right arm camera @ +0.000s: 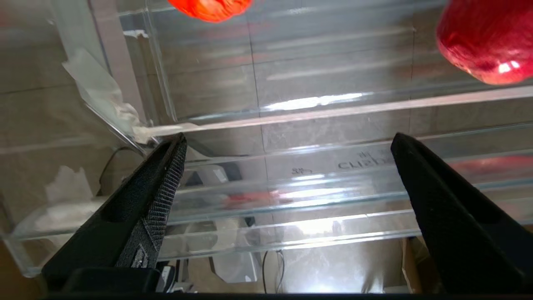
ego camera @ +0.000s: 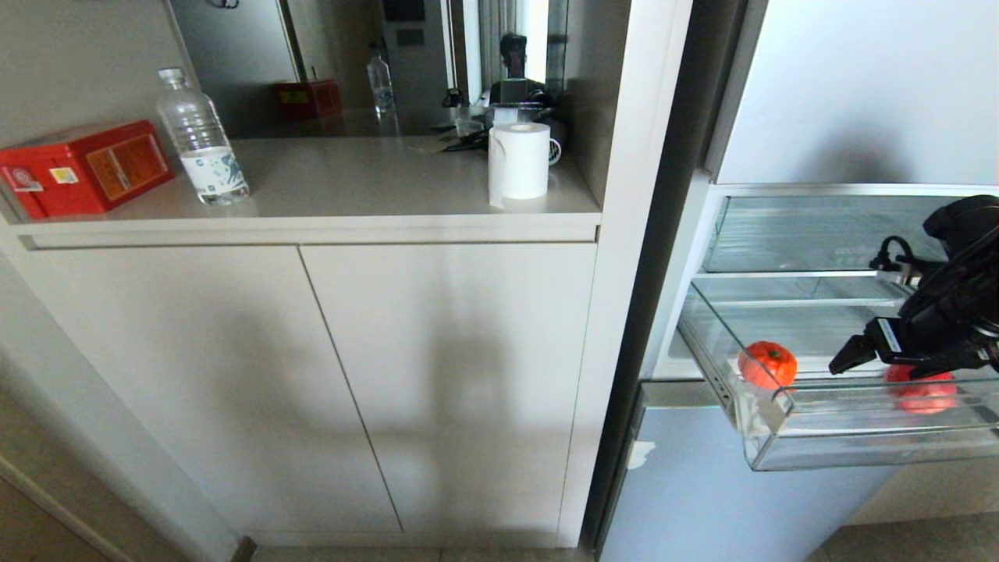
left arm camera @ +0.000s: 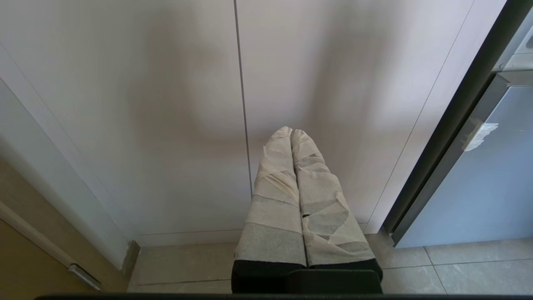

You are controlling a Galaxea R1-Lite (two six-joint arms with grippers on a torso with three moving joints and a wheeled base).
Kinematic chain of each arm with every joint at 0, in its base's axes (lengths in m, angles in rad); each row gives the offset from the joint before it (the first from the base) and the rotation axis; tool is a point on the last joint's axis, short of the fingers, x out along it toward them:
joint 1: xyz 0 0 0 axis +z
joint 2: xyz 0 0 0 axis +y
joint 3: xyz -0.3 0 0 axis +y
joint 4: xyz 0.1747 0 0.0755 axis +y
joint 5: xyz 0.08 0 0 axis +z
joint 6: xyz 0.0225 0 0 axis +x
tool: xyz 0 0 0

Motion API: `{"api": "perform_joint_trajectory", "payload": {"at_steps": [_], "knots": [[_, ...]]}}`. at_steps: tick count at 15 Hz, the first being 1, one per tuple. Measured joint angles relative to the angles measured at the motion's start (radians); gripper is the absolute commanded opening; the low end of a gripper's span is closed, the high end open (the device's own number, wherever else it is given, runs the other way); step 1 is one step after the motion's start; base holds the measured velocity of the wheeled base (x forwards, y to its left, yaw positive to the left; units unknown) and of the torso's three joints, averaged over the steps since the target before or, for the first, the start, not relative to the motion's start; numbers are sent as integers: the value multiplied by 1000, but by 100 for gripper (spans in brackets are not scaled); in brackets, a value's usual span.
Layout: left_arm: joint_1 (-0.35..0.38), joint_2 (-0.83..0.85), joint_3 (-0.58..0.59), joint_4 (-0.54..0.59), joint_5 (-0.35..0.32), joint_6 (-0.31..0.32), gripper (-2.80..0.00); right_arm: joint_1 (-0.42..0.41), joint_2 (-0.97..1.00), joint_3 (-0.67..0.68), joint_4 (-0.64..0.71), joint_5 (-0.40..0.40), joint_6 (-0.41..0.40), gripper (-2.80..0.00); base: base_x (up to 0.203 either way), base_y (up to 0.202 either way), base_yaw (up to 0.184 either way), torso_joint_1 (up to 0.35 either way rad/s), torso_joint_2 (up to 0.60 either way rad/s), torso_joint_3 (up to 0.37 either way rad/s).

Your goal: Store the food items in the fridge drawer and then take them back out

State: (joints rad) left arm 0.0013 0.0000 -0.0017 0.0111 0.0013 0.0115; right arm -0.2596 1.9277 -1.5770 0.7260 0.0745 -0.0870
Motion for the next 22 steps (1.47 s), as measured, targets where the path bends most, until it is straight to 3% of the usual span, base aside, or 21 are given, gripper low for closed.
{"api": "perform_joint_trajectory", "payload": {"at_steps": [10,22], "knots": [[0,0,0,0,0,-1,-280,86,189,-65,-253,30,24,0,0,0,0,0,0,0],[0,0,0,0,0,-1,-280,114,310,-116,-282,30,61,0,0,0,0,0,0,0]]}}
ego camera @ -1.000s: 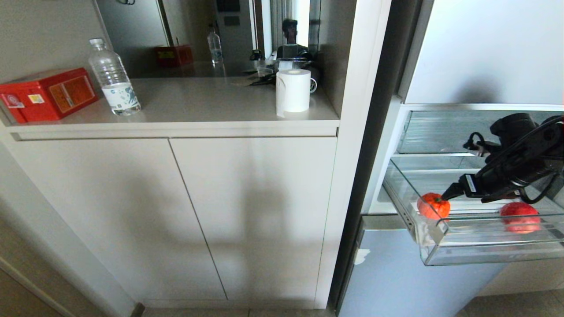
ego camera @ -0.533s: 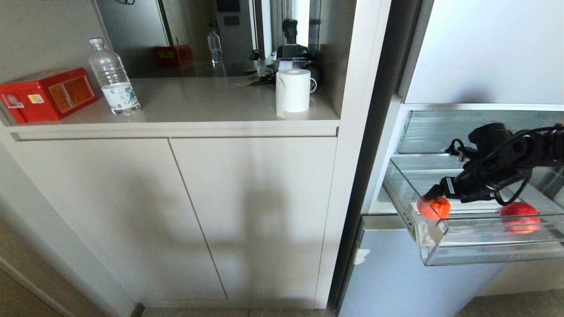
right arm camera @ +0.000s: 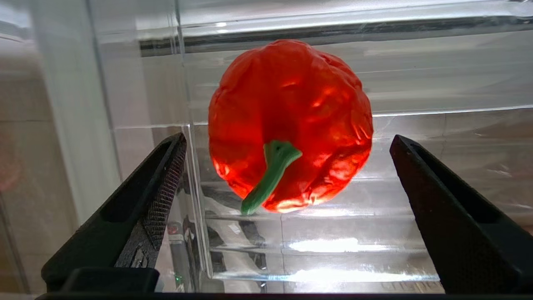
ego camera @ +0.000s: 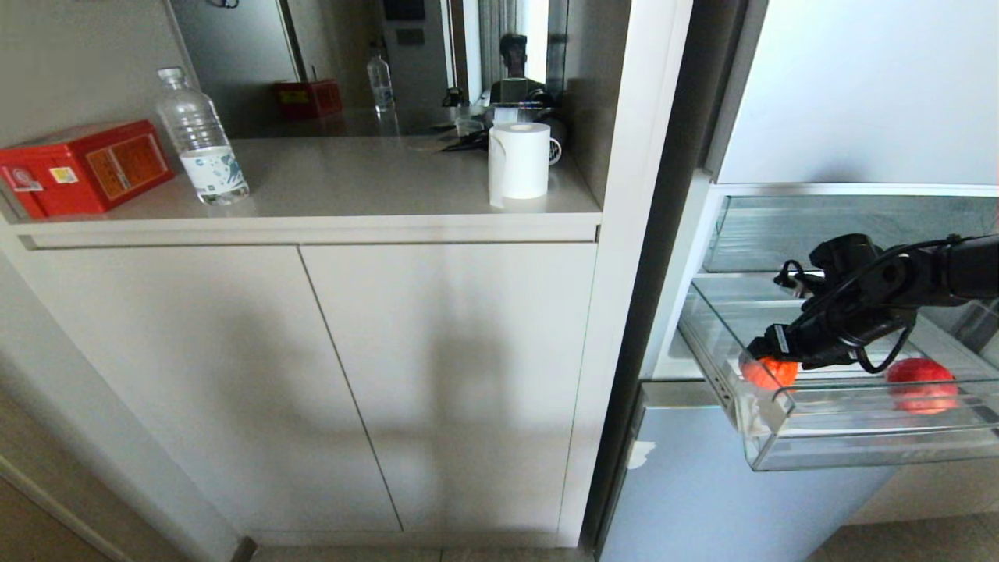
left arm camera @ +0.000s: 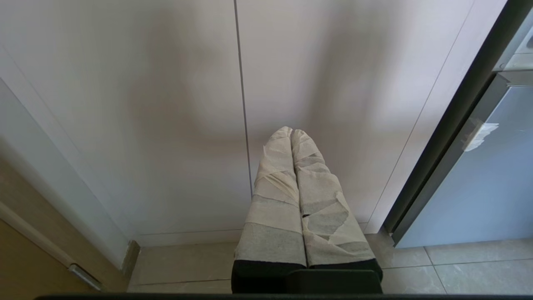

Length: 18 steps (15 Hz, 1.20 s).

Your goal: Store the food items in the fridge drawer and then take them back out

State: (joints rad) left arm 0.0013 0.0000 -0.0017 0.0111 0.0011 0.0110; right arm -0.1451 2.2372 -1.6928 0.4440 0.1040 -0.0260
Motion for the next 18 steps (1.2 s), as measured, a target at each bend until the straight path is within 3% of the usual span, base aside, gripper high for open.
{"api": "perform_joint_trajectory", "payload": {"at_steps": [6,7,8,18], "knots": [[0,0,0,0,0,0,-280,1,28,-1,-19,-2,14,0,0,0,0,0,0,0],[0,0,0,0,0,1,-280,1,31,-1,-19,-2,14,-127,0,0,0,0,0,0],[0,0,0,0,0,1,-280,1,35,-1,-20,-2,14,-280,0,0,0,0,0,0],[0,0,0,0,0,0,-280,1,5,21,-30,-4,46,-280,0,0,0,0,0,0]]}}
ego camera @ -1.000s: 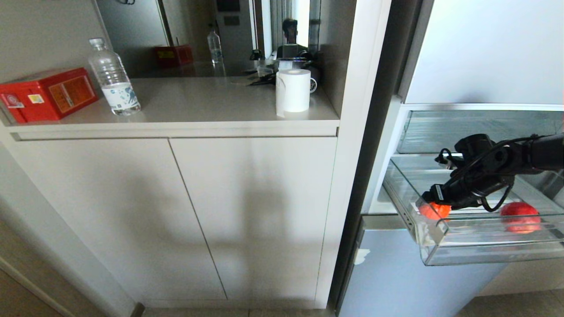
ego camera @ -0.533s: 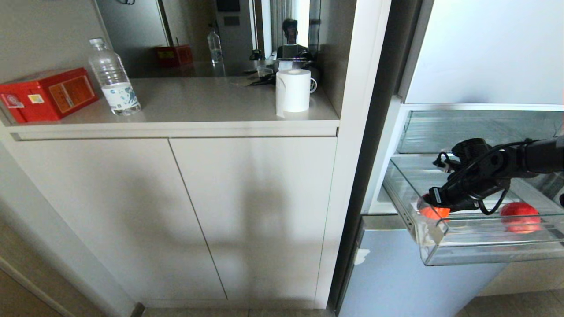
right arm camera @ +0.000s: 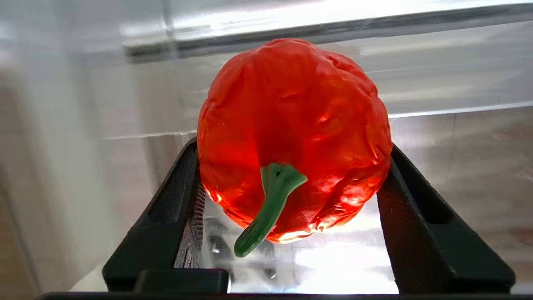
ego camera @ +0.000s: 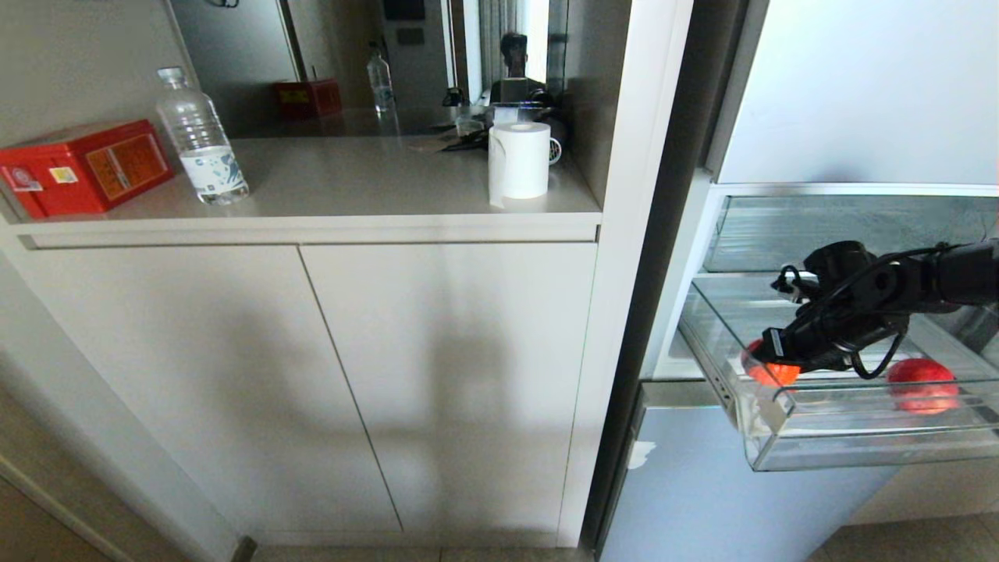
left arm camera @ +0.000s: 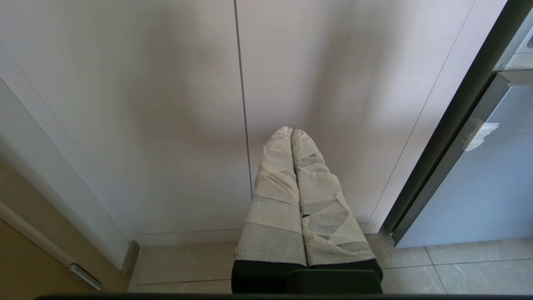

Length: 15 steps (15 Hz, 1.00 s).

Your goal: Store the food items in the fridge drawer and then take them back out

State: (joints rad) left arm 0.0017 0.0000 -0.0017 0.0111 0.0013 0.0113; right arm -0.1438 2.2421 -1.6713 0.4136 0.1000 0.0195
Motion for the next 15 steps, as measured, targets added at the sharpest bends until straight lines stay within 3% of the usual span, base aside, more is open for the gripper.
{"api": "perform_joint_trajectory", "payload": {"at_steps": [5,15], "knots": [[0,0,0,0,0,0,-280,-2,-230,136,0,2,14,-280,0,0,0,0,0,0],[-1,0,0,0,0,0,-280,-10,-957,604,-16,-4,3,-280,0,0,0,0,0,0]]}}
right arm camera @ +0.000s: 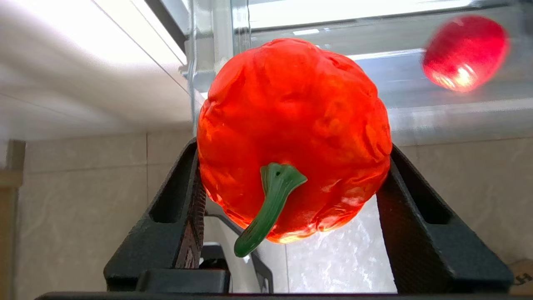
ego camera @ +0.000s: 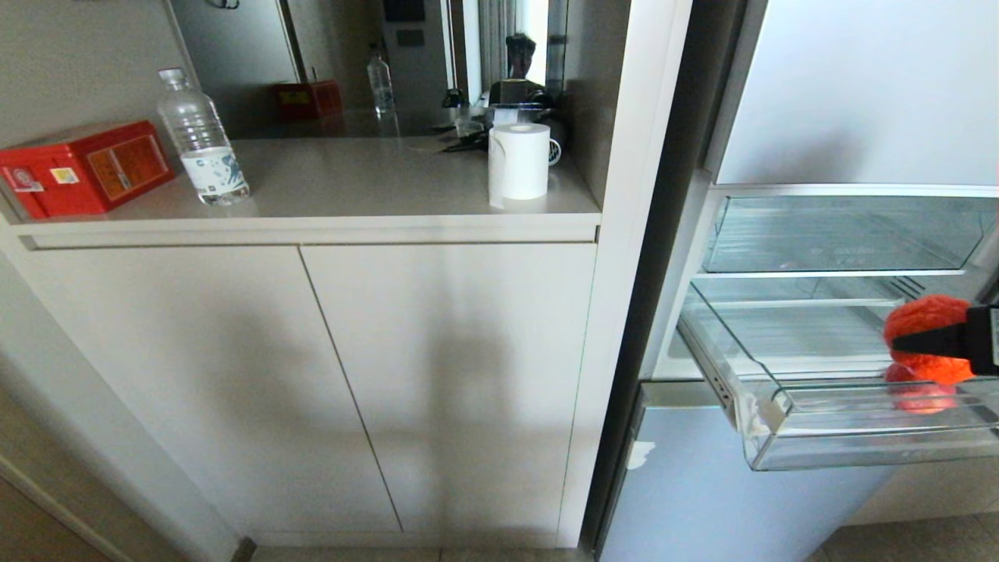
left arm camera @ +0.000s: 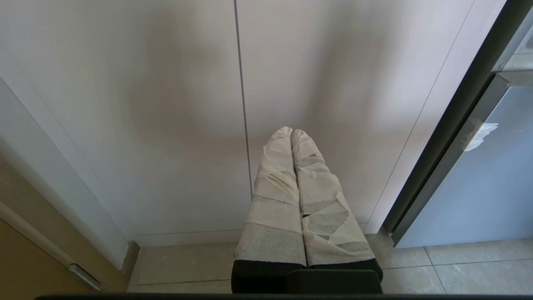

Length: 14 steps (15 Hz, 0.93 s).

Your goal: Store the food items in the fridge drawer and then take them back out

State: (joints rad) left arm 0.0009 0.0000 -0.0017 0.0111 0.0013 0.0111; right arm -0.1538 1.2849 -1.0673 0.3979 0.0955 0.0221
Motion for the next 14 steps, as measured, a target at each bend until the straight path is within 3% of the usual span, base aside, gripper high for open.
{"api": "perform_joint_trajectory", "payload": {"at_steps": [6,14], "knots": [[1,0,0,0,0,0,-280,-6,-305,207,0,-26,-77,-280,0,1,-17,1,0,1],[0,0,0,0,0,0,-280,-40,-364,249,-3,-23,-55,-280,1,9,-171,3,1,2]]}}
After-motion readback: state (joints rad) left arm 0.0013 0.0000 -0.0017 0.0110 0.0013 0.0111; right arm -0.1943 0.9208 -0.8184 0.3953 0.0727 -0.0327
